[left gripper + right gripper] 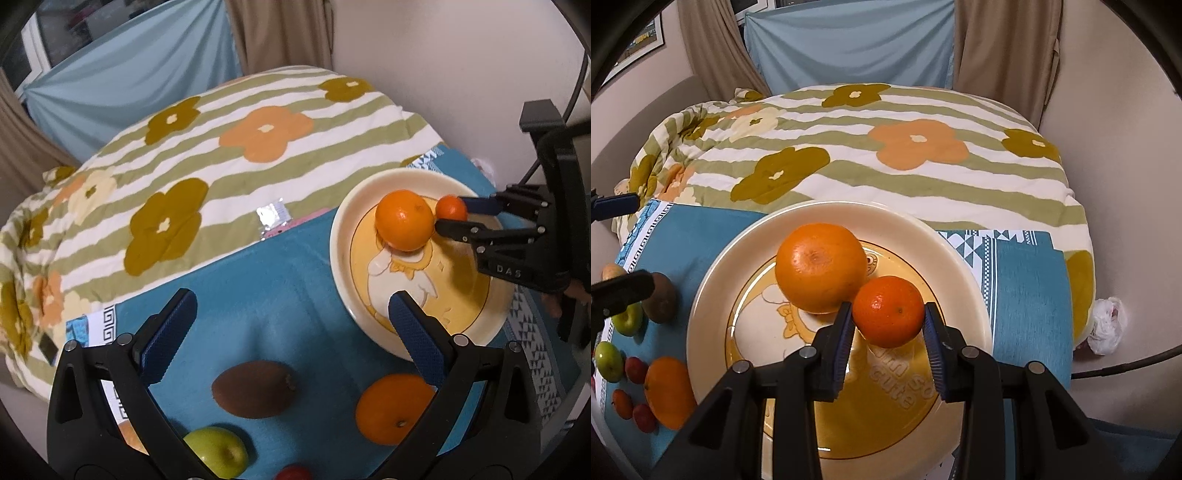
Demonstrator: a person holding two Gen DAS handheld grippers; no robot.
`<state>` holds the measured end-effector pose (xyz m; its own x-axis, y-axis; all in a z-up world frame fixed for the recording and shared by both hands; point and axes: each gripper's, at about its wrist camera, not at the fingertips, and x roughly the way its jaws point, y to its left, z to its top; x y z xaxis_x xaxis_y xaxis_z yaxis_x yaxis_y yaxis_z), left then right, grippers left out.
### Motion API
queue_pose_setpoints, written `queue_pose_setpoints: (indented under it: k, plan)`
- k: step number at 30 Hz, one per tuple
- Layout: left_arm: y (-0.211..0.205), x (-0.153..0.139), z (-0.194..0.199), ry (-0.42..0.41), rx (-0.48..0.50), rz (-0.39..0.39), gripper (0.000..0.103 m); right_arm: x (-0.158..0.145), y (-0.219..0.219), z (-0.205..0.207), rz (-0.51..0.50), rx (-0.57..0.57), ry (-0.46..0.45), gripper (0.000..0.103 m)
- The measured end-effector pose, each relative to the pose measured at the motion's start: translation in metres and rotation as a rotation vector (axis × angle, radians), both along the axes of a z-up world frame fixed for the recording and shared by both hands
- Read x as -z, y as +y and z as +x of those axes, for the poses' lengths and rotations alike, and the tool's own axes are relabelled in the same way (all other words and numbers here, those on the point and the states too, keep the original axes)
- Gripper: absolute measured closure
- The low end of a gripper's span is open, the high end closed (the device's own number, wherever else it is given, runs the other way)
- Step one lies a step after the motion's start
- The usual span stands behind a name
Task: Organize fruits
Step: 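Open the left tool releasing the orange while the right tool releases the tangerine in the bowl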
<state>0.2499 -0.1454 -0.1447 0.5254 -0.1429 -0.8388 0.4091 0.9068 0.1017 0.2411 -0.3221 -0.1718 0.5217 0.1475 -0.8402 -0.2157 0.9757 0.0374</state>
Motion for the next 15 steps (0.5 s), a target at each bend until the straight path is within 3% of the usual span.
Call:
queue_pose_setpoints:
  k: [1,3,5,15]
  plan:
    - [0.0,0.0,0.0,-0.001,-0.009,0.008,0.0,-0.001,-0.001,-0.001,-0.002,0.006,-0.005,0.05]
    - [0.0,0.0,0.0,0.006,-0.019,0.009,0.0,-0.004,-0.004,-0.004,0.024,-0.001,-0.013,0.016]
    - [0.002,-0.001,0.0,0.017,-0.024,-0.011,0.0,-0.008,-0.005,-0.009,0.031,0.007,-0.028,0.003]
    - [0.006,-0.019,-0.013,0.015,-0.049,-0.044,0.0,-0.033,-0.011,-0.03,0.062,0.045,-0.044,0.002]
